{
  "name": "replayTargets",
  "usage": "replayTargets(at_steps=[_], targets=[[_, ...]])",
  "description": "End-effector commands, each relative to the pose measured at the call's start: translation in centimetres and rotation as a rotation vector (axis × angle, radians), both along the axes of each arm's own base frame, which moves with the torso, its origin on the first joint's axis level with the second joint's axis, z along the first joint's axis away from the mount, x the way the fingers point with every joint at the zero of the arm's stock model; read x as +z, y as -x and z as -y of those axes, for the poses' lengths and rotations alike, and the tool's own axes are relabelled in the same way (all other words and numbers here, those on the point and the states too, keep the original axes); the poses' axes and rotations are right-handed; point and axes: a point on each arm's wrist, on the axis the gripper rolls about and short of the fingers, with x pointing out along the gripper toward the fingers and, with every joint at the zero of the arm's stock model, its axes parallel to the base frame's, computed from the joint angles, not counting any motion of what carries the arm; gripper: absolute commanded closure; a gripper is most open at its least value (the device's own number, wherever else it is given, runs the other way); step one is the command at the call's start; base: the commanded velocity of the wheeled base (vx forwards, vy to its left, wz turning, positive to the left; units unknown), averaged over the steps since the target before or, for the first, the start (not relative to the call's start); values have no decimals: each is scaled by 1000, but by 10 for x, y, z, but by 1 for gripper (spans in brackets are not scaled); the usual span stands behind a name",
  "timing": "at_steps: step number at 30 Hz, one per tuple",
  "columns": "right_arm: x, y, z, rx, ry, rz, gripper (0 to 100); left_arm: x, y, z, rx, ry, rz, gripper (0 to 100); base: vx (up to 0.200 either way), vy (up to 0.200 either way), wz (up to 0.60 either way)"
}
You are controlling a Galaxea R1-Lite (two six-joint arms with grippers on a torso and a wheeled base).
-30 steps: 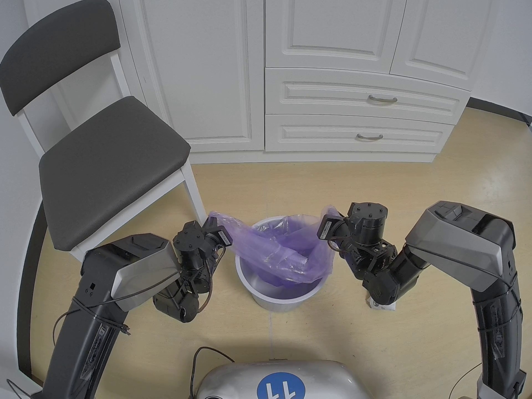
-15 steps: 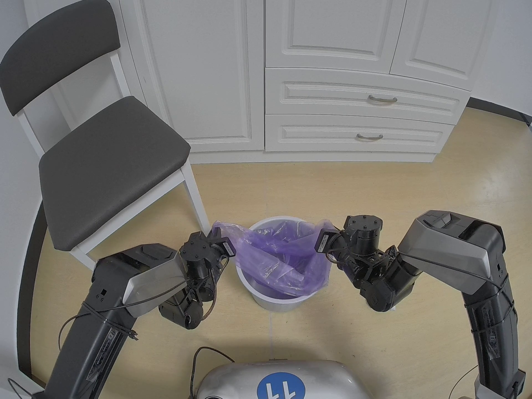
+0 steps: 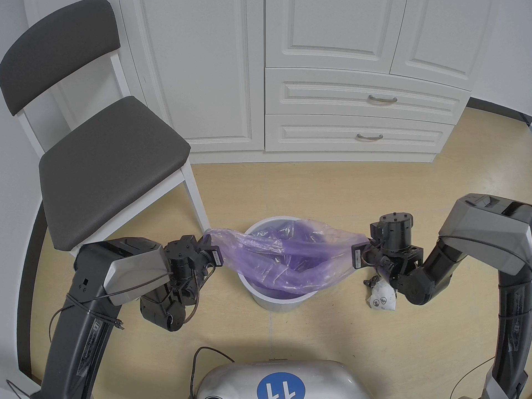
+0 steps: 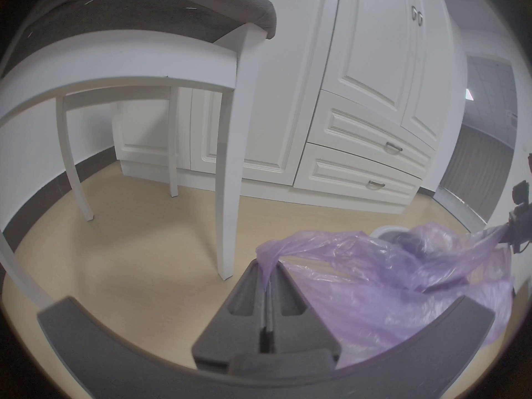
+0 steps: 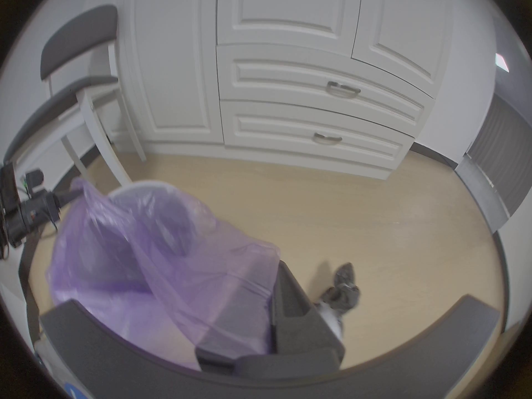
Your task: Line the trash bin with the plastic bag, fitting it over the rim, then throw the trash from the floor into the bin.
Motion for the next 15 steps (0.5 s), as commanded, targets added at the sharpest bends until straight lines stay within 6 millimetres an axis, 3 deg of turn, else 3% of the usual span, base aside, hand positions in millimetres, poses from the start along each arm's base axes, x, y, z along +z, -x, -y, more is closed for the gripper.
replayTargets(at_steps=[1,7,15], targets=[[25,16,23,-36,47,-30,100,10,3,-15,2,-35,-7,100,0,0,0],[23,25,25,-10,93,-66,100,15,10,-16,-19,-42,-23,100,0,0,0],[18,58,31,87,248,-142,100,24,34,-22,-118,-54,-89,100,0,0,0]])
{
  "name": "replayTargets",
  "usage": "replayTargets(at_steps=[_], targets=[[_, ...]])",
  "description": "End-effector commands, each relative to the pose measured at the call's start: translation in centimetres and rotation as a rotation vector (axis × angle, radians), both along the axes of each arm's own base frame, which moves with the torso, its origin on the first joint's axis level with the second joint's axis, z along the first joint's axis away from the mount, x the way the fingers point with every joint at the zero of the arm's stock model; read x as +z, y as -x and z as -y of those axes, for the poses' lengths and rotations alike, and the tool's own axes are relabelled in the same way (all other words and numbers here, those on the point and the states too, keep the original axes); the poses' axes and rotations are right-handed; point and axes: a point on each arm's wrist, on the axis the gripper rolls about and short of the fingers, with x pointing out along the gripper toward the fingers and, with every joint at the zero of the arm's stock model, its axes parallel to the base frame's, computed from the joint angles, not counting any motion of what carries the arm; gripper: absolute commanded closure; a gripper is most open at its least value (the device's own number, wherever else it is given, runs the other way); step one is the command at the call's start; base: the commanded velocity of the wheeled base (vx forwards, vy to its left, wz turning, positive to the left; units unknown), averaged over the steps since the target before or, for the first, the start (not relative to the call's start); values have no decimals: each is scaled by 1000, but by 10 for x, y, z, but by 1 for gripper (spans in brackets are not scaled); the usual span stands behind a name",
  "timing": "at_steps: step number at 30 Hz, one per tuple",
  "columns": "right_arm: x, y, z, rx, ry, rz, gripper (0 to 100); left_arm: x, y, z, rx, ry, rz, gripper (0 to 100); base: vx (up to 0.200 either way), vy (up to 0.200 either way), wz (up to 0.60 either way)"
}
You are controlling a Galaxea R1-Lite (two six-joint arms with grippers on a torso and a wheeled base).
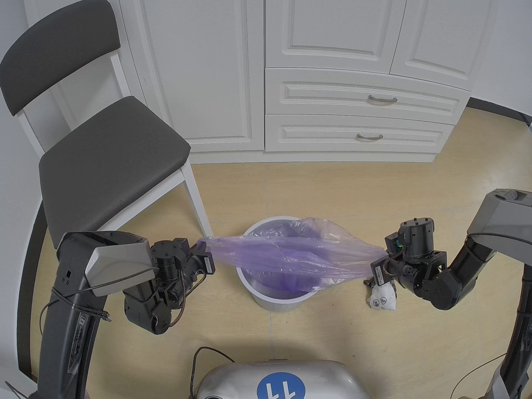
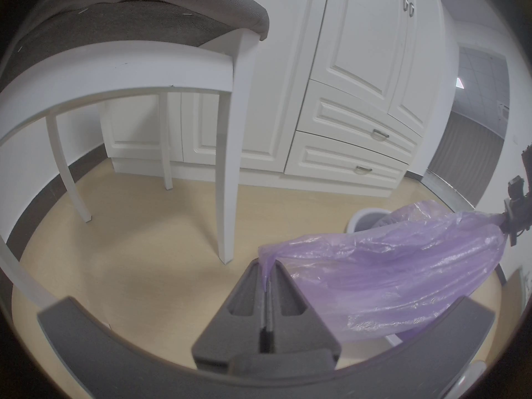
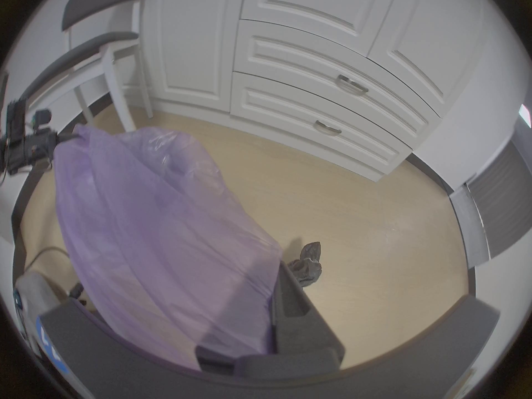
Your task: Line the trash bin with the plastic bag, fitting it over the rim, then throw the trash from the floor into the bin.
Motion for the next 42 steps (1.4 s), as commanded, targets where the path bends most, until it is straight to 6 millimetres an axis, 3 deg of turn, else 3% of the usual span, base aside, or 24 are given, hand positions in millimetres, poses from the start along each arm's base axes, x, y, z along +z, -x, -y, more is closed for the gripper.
replayTargets(at_steps=[1,7,12,17,21,25,34,42], targets=[[2,20,-1,61,31,-34,100,8,16,-1,-56,-5,-35,100,0,0,0],[-13,12,-16,88,13,-36,100,-4,16,8,-80,-18,-49,100,0,0,0],[-5,-11,-30,47,-135,92,100,10,4,0,-39,5,8,100,0,0,0],[-3,-28,-69,28,-371,139,100,27,-5,-16,2,24,51,100,0,0,0],[-20,-43,-99,16,-535,141,100,35,-9,-28,24,30,72,100,0,0,0],[-37,-54,-117,-4,-655,135,100,39,-10,-32,34,34,82,100,0,0,0],[-50,-64,-118,-41,-685,74,100,25,-9,-29,25,27,49,100,0,0,0],[-26,-67,-90,-74,-594,95,100,10,-11,-29,27,19,24,100,0,0,0]])
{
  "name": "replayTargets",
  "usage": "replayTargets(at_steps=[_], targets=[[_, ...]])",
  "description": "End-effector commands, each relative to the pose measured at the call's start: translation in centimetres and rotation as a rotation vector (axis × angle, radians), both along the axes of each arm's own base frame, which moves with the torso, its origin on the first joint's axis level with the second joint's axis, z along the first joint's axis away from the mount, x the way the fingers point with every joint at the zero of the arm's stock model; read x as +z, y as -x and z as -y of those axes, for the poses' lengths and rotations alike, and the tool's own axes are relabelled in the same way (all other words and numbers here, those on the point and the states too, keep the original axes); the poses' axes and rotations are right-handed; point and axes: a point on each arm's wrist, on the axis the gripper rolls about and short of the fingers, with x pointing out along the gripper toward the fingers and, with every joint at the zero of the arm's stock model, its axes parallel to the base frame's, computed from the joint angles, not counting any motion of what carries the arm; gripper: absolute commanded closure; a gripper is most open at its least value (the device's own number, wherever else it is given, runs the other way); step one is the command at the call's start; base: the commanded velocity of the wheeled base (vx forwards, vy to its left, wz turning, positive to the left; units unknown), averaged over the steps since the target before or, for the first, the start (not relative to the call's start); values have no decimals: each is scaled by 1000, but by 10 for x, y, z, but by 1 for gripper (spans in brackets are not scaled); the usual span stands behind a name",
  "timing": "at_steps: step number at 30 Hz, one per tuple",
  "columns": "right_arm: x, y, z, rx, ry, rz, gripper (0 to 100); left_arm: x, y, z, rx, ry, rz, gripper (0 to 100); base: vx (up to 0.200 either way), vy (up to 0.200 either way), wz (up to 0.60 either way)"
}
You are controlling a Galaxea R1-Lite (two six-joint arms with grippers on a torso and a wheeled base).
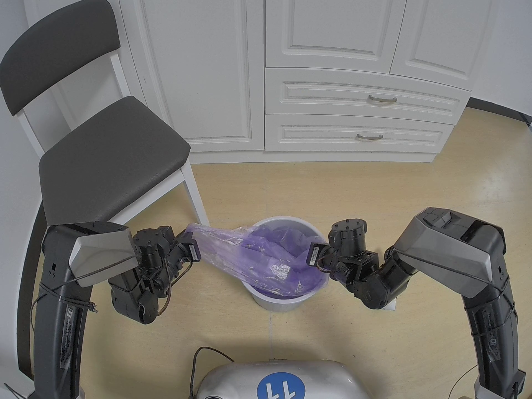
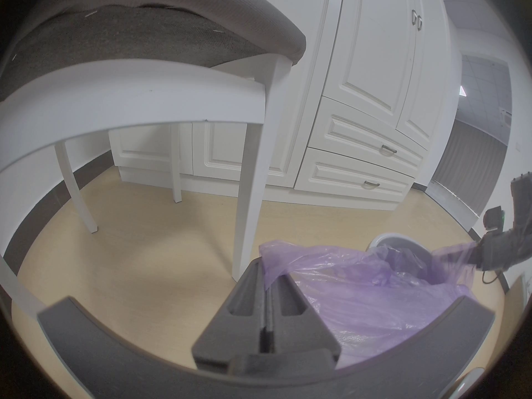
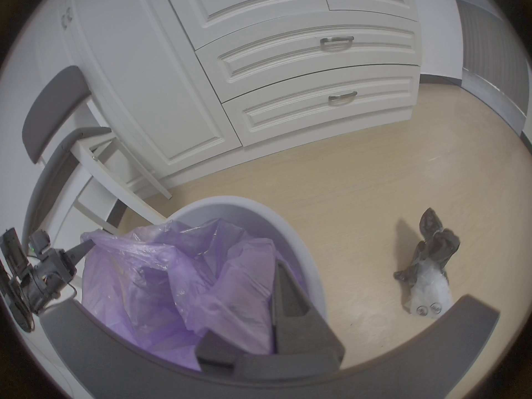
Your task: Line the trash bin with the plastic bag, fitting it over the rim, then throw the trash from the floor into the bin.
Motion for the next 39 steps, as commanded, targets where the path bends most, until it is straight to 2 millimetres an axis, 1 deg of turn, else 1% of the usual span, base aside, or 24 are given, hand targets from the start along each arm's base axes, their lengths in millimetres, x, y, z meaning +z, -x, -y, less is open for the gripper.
replayTargets(at_steps=[1,5,6,9,10,13,14,17,22,27,29,32,33,35,36,38,39], targets=[[17,0,20,-15,66,17,100,-13,-1,0,1,-6,-23,100,0,0,0],[18,2,33,-16,141,11,100,-19,-2,1,1,-8,-32,100,0,0,0],[16,5,42,-20,203,1,100,-20,-3,1,1,-8,-30,100,0,0,0],[9,9,57,-33,321,-25,100,-21,-3,-1,6,-10,-33,100,0,0,0],[7,12,65,-33,374,-35,100,-21,-3,-1,6,-10,-33,100,0,0,0],[5,19,76,-16,452,-58,100,-21,-4,-2,7,-10,-35,100,0,0,0],[3,24,83,-5,489,-78,100,-22,-3,-1,6,-11,-38,100,0,0,0],[1,32,88,20,532,-103,100,-25,-1,1,0,-13,-44,100,0,0,0],[-4,48,105,99,631,-155,100,-36,8,15,-39,-25,-83,100,0,0,0],[-5,57,106,159,633,-171,100,-41,16,21,-62,-35,-109,100,0,0,0],[-9,61,103,180,636,-182,100,-49,25,24,-98,-48,-147,100,0,0,0],[-9,62,101,185,638,-184,100,-50,27,24,-113,-49,-156,100,0,0,0],[-13,67,97,214,638,-194,100,-53,33,24,-146,-52,-181,100,0,0,0],[-17,65,90,230,628,-186,100,-53,33,24,-152,-50,-181,100,0,0,0],[-18,63,85,230,619,-170,100,-51,30,24,-149,-47,-168,100,0,0,0],[-14,54,80,203,595,-110,100,-47,25,23,-137,-35,-149,100,0,0,0],[-11,48,77,176,556,-64,100,-43,20,22,-128,-25,-129,100,0,0,0]])
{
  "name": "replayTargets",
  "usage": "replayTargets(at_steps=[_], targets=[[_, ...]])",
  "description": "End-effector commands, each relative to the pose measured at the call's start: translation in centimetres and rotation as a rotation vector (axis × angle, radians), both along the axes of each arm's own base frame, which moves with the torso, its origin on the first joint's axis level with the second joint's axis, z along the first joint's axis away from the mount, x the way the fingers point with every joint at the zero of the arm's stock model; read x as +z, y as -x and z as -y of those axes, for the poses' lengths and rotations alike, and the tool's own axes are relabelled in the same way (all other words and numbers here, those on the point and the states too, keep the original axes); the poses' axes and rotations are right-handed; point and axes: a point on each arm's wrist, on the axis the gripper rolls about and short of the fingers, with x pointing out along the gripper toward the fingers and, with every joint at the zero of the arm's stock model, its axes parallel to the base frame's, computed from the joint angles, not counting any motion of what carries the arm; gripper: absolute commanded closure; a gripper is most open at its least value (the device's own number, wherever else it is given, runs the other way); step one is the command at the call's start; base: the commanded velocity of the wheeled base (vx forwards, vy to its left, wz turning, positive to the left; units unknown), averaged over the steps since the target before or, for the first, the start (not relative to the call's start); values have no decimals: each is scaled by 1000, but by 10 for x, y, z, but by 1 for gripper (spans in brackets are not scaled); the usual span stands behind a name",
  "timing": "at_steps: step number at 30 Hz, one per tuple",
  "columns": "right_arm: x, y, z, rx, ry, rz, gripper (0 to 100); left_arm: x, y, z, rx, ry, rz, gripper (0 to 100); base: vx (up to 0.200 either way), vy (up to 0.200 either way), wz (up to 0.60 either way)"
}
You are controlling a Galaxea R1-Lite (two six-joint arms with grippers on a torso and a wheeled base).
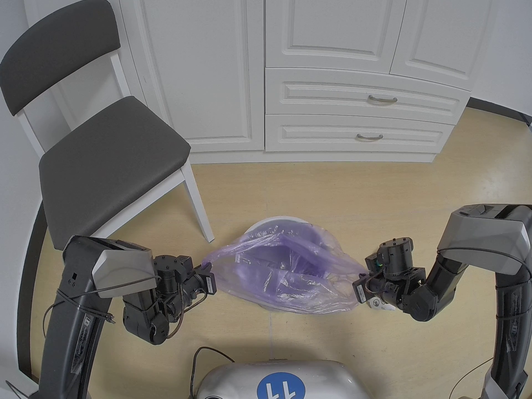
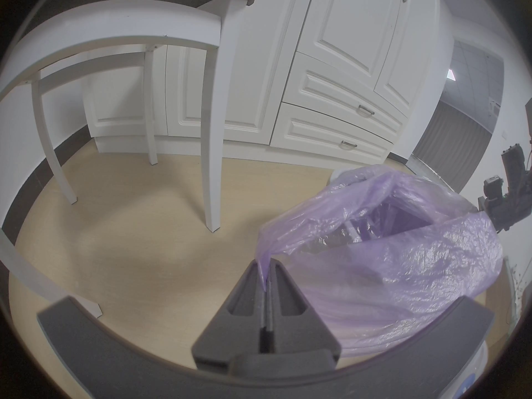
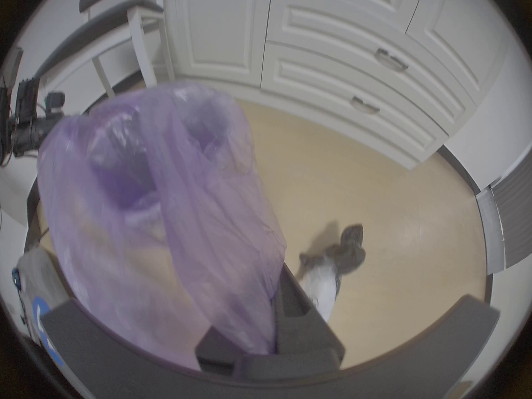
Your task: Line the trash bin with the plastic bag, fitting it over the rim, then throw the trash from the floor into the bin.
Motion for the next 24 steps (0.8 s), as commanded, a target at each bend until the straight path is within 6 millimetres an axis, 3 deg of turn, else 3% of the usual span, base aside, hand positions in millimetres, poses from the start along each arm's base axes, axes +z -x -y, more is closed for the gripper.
replayTargets(at_steps=[1,12,21,24], targets=[[1,-15,-15,-21,-90,97,100,9,-11,-5,25,23,43,100,0,0,0],[14,-47,-38,-133,-310,226,100,31,-27,-23,93,86,107,100,0,0,0],[-6,-22,-26,-115,-149,39,100,11,-7,-17,37,42,12,100,0,0,0],[-8,-13,-18,-92,-74,-13,100,12,-3,-16,28,34,1,100,0,0,0]])
